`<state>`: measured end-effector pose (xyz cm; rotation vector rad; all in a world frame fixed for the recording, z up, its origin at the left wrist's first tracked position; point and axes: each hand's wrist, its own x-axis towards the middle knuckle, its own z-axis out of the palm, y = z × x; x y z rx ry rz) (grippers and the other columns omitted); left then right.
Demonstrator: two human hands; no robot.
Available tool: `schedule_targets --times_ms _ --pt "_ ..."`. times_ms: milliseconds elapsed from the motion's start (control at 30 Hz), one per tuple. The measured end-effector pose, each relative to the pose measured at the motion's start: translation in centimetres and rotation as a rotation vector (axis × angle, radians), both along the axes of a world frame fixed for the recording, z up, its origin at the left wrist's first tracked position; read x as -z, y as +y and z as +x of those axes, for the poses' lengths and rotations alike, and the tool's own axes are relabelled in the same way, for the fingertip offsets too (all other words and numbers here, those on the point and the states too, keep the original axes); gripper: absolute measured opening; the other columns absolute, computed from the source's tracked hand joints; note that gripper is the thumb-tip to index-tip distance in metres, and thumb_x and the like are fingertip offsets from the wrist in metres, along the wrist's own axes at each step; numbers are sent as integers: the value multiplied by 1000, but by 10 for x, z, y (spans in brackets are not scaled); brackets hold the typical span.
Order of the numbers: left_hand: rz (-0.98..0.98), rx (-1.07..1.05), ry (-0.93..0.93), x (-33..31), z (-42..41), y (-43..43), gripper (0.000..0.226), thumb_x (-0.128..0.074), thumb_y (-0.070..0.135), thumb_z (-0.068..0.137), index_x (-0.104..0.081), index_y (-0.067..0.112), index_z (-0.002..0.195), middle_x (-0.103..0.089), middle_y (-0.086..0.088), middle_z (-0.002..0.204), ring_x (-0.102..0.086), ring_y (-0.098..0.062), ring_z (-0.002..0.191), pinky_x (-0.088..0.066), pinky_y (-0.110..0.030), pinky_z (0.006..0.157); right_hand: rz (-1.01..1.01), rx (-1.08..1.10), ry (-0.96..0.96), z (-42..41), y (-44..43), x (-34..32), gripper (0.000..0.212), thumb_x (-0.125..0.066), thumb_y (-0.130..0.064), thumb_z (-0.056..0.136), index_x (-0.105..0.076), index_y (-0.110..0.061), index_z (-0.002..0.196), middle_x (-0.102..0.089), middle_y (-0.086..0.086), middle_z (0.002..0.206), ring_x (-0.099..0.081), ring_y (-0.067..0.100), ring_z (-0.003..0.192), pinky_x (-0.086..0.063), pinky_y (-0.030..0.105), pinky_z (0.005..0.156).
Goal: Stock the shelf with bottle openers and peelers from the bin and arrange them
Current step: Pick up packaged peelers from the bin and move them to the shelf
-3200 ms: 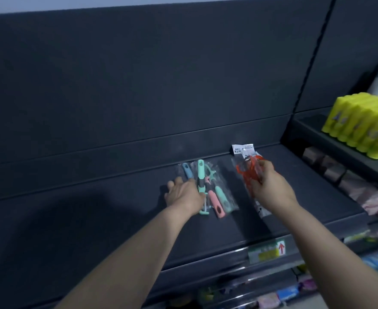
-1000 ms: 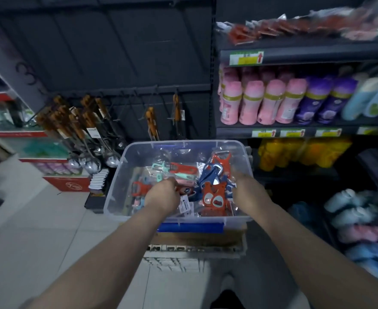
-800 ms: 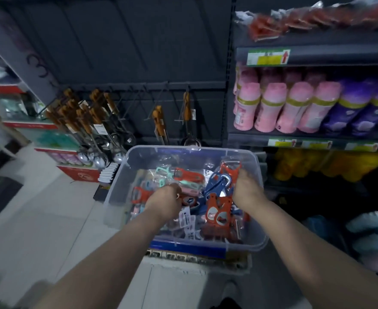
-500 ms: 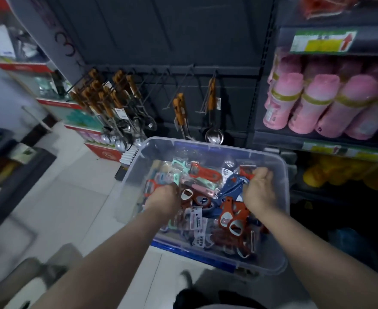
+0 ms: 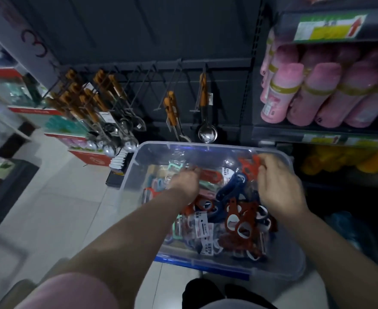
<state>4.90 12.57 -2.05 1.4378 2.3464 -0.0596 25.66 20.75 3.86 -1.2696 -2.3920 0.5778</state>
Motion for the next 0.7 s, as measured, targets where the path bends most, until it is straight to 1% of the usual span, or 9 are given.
schedule_targets --times_ms 67,100,200,300,367,467,567,633,700 --pt "-51 78 12 7 0 13 44 -42 6 92 -43 20 134 -45 -7 138 -47 -26 123 -44 -37 98 -124 -8 22 1 -7 -9 29 -34 -22 97 -51 -15 119 -59 4 104 -57 25 97 -36 32 72" --pt "-82 92 27 11 0 17 44 -42 6 93 -41 18 136 -43 -7 141 -45 -27 126 -43 -37 100 -203 -20 -16 0 -10 -8 31 -34 -28 96 -50 -16 119 -57 2 101 -56 22 96 -34 30 72" --pt "-184 87 100 21 -3 20 45 -41 9 97 -33 12 142 -36 -13 146 -42 -33 128 -45 -46 100 -307 -59 -184 0 -19 5 32 -42 -30 97 -49 -16 125 -64 9 106 -61 29 97 -38 31 71" --pt "-278 117 253 21 -4 18 42 -49 15 95 -44 11 136 -36 -14 141 -42 -31 126 -47 -44 96 -390 -38 -185 0 -28 26 25 -44 -34 98 -49 -22 119 -64 6 108 -62 27 91 -42 32 67" --pt "-264 144 297 19 -7 16 41 -57 28 91 -51 14 130 -40 -13 138 -38 -29 128 -42 -43 99 -405 -65 -223 -2 -32 39 25 -49 -37 95 -50 -22 115 -61 2 107 -60 24 92 -44 33 68" --pt "-109 132 204 8 -17 8 45 -66 37 85 -50 17 122 -50 -10 129 -45 -29 120 -40 -42 97 -354 -98 -302 -8 -36 48 24 -56 -24 91 -50 -23 115 -62 4 107 -60 24 92 -50 37 70" --pt "49 10 -12 -19 -37 -4 28 -63 36 87 -54 21 108 -65 -6 108 -61 -29 101 -47 -34 82 -279 -97 -269 -20 -36 42 38 -57 -18 88 -48 -29 123 -66 3 101 -62 25 87 -51 38 68" --pt "49 -38 -101 -36 -54 -16 14 -64 34 87 -60 26 99 -69 -2 101 -64 -25 92 -49 -30 75 -267 -114 -234 -32 -37 37 46 -57 -16 87 -46 -32 128 -67 5 101 -62 28 92 -50 38 71" --pt "-22 15 -143 -46 -68 -29 11 -64 30 88 -64 27 98 -70 -2 102 -64 -23 95 -50 -31 79 -297 -125 -257 -43 -39 33 49 -53 -14 88 -41 -33 131 -67 7 101 -61 31 96 -49 39 75"
